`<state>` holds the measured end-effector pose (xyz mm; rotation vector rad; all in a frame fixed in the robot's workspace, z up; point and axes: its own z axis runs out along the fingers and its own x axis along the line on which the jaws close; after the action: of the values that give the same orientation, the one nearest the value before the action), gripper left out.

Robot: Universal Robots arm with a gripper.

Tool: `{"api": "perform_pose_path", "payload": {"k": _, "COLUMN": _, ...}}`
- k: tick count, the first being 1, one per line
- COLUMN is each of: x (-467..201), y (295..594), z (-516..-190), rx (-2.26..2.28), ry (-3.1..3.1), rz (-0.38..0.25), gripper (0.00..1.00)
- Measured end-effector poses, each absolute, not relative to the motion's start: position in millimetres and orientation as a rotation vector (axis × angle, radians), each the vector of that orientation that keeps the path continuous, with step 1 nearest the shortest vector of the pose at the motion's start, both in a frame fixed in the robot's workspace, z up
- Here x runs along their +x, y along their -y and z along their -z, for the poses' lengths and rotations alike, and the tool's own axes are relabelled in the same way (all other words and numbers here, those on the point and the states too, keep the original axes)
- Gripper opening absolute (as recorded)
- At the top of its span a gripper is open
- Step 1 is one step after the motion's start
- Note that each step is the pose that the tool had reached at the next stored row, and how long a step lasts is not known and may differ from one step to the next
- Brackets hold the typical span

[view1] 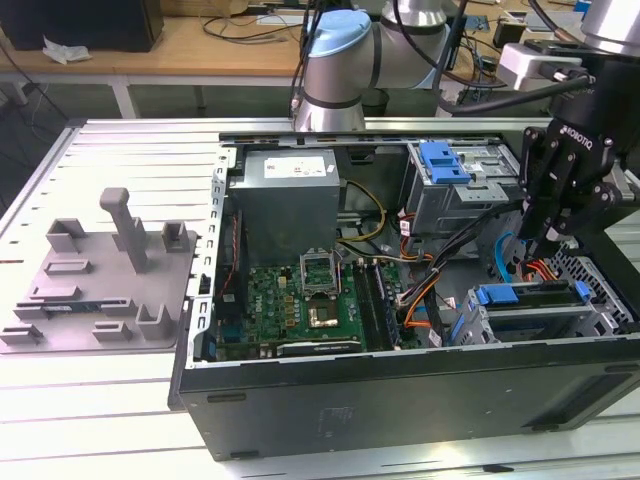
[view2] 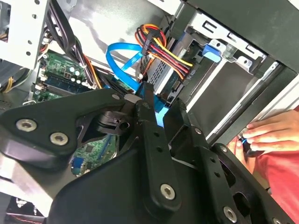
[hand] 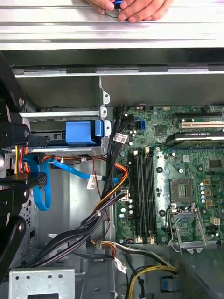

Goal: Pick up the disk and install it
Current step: 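Insert the second disk wire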

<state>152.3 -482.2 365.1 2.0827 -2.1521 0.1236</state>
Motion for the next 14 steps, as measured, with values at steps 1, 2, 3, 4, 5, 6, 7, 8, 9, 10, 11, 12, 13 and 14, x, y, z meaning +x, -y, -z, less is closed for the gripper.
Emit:
{"api": "perform_pose_path", "payload": {"k": 1, "x": 152.7, "y": 482.2, "z": -365.1, "rx": 2.069, "ry": 2.164, "rz": -0.122, "gripper": 0.36}}
{"api": "perform_pose_path", "payload": {"k": 2, "x": 153.0, "y": 482.2, "z": -365.1, "rx": 2.061, "ry": 2.171, "rz": -0.121, "gripper": 0.36}}
{"api": "perform_pose_path", "payload": {"k": 3, "x": 153.3, "y": 482.1, "z": -365.1, "rx": 2.051, "ry": 2.181, "rz": -0.120, "gripper": 0.36}}
{"api": "perform_pose_path", "payload": {"k": 4, "x": 153.7, "y": 482.1, "z": -365.0, "rx": 2.037, "ry": 2.193, "rz": -0.119, "gripper": 0.36}}
{"api": "perform_pose_path", "payload": {"k": 5, "x": 154.0, "y": 482.0, "z": -365.0, "rx": 2.026, "ry": 2.203, "rz": -0.118, "gripper": 0.36}}
{"api": "perform_pose_path", "payload": {"k": 6, "x": 154.3, "y": 482.0, "z": -365.0, "rx": 2.018, "ry": 2.210, "rz": -0.117, "gripper": 0.36}}
{"api": "perform_pose_path", "payload": {"k": 7, "x": 154.4, "y": 481.9, "z": -365.0, "rx": 2.013, "ry": 2.215, "rz": -0.117, "gripper": 0.36}}
{"api": "perform_pose_path", "payload": {"k": 8, "x": 154.5, "y": 481.9, "z": -365.0, "rx": 2.009, "ry": 2.218, "rz": -0.116, "gripper": 0.36}}
{"api": "perform_pose_path", "payload": {"k": 9, "x": 154.5, "y": 481.9, "z": -364.9, "rx": 2.006, "ry": 2.220, "rz": -0.116, "gripper": 0.28}}
{"api": "perform_pose_path", "payload": {"k": 10, "x": 154.6, "y": 481.9, "z": -364.9, "rx": 2.004, "ry": 2.222, "rz": -0.116, "gripper": 0.28}}
{"api": "perform_pose_path", "payload": {"k": 11, "x": 154.6, "y": 481.9, "z": -364.9, "rx": 2.001, "ry": 2.224, "rz": -0.115, "gripper": 0.22}}
{"api": "perform_pose_path", "payload": {"k": 12, "x": 154.7, "y": 481.9, "z": -364.9, "rx": 1.998, "ry": 2.227, "rz": -0.115, "gripper": 0.16}}
{"api": "perform_pose_path", "payload": {"k": 13, "x": 154.7, "y": 481.9, "z": -364.8, "rx": 1.996, "ry": 2.229, "rz": -0.115, "gripper": 0.16}}
{"api": "perform_pose_path", "payload": {"k": 14, "x": 154.8, "y": 481.9, "z": -364.8, "rx": 1.992, "ry": 2.232, "rz": -0.114, "gripper": 0.16}}
